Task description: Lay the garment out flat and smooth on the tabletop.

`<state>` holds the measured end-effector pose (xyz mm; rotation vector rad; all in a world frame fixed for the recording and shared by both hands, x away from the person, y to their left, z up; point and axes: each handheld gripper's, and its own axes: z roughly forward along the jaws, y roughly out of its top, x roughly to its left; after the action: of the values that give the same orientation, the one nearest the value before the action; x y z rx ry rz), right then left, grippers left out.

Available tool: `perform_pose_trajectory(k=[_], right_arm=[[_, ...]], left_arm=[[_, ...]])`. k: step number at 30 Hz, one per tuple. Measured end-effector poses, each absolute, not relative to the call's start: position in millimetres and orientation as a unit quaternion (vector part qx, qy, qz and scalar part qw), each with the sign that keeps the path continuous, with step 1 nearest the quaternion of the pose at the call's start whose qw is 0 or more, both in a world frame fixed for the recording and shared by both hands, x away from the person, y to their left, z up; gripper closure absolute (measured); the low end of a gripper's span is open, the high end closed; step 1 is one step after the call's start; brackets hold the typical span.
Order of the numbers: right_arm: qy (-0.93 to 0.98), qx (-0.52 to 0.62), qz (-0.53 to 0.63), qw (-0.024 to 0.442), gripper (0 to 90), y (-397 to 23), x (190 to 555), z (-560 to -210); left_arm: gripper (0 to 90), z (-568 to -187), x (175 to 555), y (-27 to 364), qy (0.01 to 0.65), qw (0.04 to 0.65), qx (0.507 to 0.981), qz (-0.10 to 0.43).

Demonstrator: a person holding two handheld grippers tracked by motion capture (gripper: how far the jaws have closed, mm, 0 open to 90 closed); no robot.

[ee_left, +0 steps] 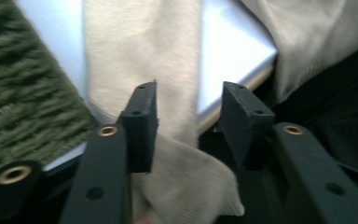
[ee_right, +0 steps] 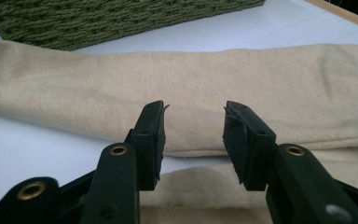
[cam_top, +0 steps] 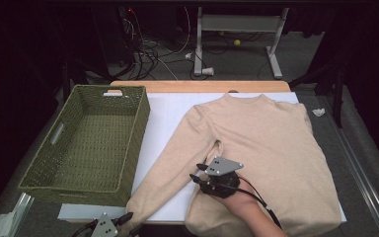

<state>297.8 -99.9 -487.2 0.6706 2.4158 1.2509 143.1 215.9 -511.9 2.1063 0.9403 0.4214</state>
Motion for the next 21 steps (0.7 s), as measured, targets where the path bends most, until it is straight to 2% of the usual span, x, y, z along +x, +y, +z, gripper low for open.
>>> perform_pose_trajectory(k=[5,6,8,12,13,15,17,21], right_arm=[[0.849,0.235,0.441,0.168,59.6,-98.9,283.3,-489.5],[0.849,0.234,0.441,0.17,59.6,-99.2,281.7,-489.4],[0.848,0.237,0.443,0.169,59.8,-99.7,278.9,-489.1],[0.847,0.235,0.445,0.171,60.3,-101.4,273.6,-488.8],[0.847,0.235,0.445,0.171,60.3,-101.4,273.6,-488.8],[0.846,0.234,0.448,0.17,61.0,-102.0,272.8,-489.0],[0.846,0.233,0.448,0.169,62.2,-102.6,272.8,-489.0],[0.847,0.232,0.449,0.166,63.4,-103.0,273.5,-490.1]], left_arm=[[43.6,-522.6,137.6,206.0,0.361,0.347,0.848,0.173],[43.6,-529.0,140.6,200.2,0.356,0.301,0.862,0.2],[45.2,-531.6,142.7,198.8,0.35,0.289,0.866,0.208],[70.1,-529.8,144.5,203.0,0.35,0.283,0.865,0.222],[70.1,-529.3,145.6,206.1,0.354,0.286,0.864,0.216],[81.9,-528.6,147.7,210.4,0.357,0.291,0.862,0.213],[85.4,-523.7,148.1,212.2,0.354,0.304,0.857,0.218],[85.7,-515.1,143.0,207.6,0.34,0.334,0.847,0.236]])
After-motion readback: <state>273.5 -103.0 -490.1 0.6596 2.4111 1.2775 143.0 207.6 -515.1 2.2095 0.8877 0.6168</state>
